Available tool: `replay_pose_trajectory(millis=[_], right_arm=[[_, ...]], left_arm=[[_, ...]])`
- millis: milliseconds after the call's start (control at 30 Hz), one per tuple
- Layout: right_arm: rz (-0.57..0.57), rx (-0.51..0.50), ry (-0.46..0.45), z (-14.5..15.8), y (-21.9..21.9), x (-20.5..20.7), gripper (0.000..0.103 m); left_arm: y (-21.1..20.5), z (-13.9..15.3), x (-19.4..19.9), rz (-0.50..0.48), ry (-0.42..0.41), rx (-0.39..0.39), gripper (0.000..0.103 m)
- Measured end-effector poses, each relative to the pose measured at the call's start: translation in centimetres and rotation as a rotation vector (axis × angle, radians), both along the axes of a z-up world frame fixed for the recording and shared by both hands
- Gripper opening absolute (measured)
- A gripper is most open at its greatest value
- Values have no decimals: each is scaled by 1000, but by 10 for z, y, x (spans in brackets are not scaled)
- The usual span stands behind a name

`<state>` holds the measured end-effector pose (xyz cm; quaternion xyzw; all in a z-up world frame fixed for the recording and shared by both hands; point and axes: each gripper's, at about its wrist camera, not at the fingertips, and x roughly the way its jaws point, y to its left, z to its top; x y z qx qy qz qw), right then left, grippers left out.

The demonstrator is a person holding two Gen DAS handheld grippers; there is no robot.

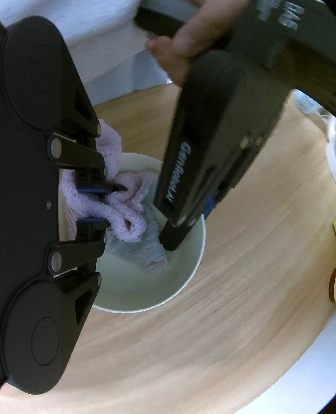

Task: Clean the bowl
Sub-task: 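Wipe the cloth inside the bowl with the right gripper while the left gripper holds the rim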

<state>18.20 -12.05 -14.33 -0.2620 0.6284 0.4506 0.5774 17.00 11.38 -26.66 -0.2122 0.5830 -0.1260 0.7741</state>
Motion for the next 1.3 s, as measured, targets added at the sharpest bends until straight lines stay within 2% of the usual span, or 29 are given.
replay_pose_trajectory(millis=[100,200,400,567,767,900,1033,1200,1300], right_arm=[[68,-58,-72,2,3,-9,19],[130,-120,-155,3,6,-18,19],[239,-207,-363,2,11,-39,19],[203,-195,-519,2,8,-47,16],[115,-144,-606,1,1,-54,16],[6,-84,-601,5,-4,-48,15],[-49,-30,-562,4,-9,-45,16],[-109,60,-442,0,-2,-34,18],[-133,87,-367,-4,2,-29,17]], left_arm=[[-3,2,-2,-37,-14,13,12],[-2,1,-5,-62,-18,-9,12],[-3,4,-11,-94,-40,-2,15],[-5,8,-14,-117,-62,14,18],[-8,11,-18,-184,-86,24,21],[-7,11,-20,-220,-97,30,21],[-9,12,-21,-260,-110,40,21],[-11,13,-26,-319,-123,53,21],[-11,13,-26,-323,-121,49,21]])
